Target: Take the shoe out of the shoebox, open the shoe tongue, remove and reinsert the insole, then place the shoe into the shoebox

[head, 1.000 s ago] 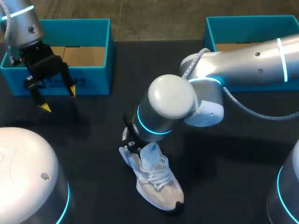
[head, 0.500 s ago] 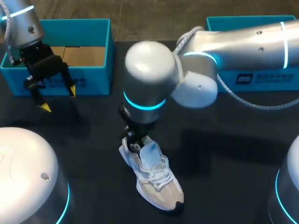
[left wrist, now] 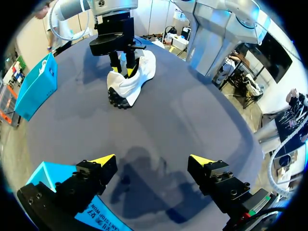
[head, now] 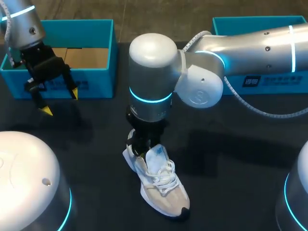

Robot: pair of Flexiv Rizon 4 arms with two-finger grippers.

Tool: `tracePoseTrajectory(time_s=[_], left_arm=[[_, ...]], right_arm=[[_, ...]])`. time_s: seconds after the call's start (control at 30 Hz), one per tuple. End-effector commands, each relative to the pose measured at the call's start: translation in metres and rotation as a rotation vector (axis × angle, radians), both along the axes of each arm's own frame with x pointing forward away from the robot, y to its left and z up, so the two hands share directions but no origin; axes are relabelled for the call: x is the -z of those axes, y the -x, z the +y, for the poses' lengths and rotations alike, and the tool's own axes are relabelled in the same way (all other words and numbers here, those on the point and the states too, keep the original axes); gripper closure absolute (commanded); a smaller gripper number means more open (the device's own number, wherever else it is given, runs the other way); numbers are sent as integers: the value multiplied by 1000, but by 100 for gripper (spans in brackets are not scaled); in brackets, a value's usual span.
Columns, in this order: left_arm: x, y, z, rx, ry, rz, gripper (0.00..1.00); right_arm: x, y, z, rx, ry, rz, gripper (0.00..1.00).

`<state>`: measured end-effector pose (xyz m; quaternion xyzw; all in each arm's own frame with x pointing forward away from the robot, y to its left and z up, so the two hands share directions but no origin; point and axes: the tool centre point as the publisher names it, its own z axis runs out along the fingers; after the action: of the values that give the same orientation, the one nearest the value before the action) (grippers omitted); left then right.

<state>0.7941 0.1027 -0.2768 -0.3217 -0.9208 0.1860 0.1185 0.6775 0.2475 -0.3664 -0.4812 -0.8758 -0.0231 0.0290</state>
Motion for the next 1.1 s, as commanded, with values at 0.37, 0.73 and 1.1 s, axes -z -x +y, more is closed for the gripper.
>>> tracePoseTrajectory(time_s=[0.37, 0.73, 1.1], left_arm=[[0, 0, 1, 0, -2, -1, 0], [0, 0, 1, 0, -2, -1, 0], [0, 0, 1, 0, -2, -1, 0]], right_arm=[[-8, 21, -2, 4, 45, 43, 0], [-11, 34, -17, 73, 24, 12, 0], [-30, 49, -21, 114, 35, -34, 0]])
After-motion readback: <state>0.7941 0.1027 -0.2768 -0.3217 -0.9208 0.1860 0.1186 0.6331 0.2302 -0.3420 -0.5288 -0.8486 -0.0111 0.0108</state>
